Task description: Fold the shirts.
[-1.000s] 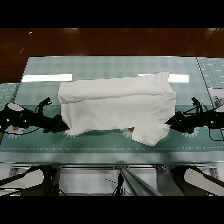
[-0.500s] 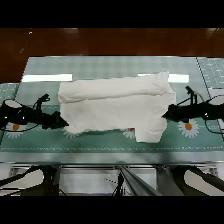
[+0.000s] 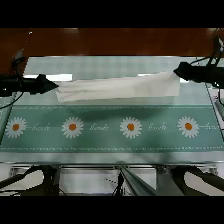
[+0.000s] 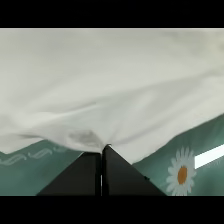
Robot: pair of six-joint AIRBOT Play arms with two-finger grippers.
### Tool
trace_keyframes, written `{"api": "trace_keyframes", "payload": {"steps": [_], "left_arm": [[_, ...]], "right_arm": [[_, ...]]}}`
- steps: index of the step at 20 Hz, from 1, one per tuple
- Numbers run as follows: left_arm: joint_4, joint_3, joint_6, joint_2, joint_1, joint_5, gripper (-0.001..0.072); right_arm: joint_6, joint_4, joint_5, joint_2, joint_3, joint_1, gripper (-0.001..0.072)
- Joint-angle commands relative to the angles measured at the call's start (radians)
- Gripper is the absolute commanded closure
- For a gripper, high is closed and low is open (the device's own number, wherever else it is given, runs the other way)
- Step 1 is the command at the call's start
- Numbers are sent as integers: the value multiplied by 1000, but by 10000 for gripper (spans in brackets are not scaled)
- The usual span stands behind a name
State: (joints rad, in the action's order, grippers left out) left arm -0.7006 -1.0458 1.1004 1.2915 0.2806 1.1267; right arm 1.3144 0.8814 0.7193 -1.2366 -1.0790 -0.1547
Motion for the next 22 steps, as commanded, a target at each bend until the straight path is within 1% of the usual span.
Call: {"api": "trace_keyframes", "payload": {"steps": [1, 5, 7, 10, 12, 13, 14, 15, 16, 17, 18, 19, 21, 22], "left_arm": [[25, -50, 15, 50, -19, -122, 681], [55, -55, 14, 160, -26, -171, 682], [55, -73, 11, 214, -26, -193, 681], [72, -112, 11, 300, -32, -196, 681], [135, -121, 11, 343, -45, -201, 680], [156, -124, 10, 358, -51, -201, 666], [160, -126, 11, 369, -56, -201, 559], [158, -126, 10, 375, -59, -200, 402], [158, -126, 10, 376, -57, -200, 267], [158, -126, 11, 374, -50, -194, 182], [158, -126, 11, 369, -39, -174, 165], [158, -130, 11, 366, -21, -143, 165], [158, -154, 11, 365, 19, -42, 165], [158, -166, 11, 364, 38, 8, 165]], "right_arm": [[9, -1, -211, -148, -103, 72, 682], [22, -22, -296, -308, -211, 96, 682], [22, -24, -327, -359, -240, 95, 682], [22, -27, -323, -417, -249, 96, 682], [20, -26, -301, -444, -249, 96, 681], [20, -24, -296, -454, -249, 96, 681], [20, -23, -291, -460, -248, 96, 681], [20, -21, -282, -462, -249, 95, 680], [19, -13, -274, -461, -249, 95, 672], [12, 5, -265, -453, -249, 90, 554], [-8, 41, -245, -439, -249, 80, 391], [-36, 119, -212, -416, -249, 65, 284], [-21, 347, -144, -351, -249, 24, 278], [26, 478, -113, -314, -249, -3, 278]]}}
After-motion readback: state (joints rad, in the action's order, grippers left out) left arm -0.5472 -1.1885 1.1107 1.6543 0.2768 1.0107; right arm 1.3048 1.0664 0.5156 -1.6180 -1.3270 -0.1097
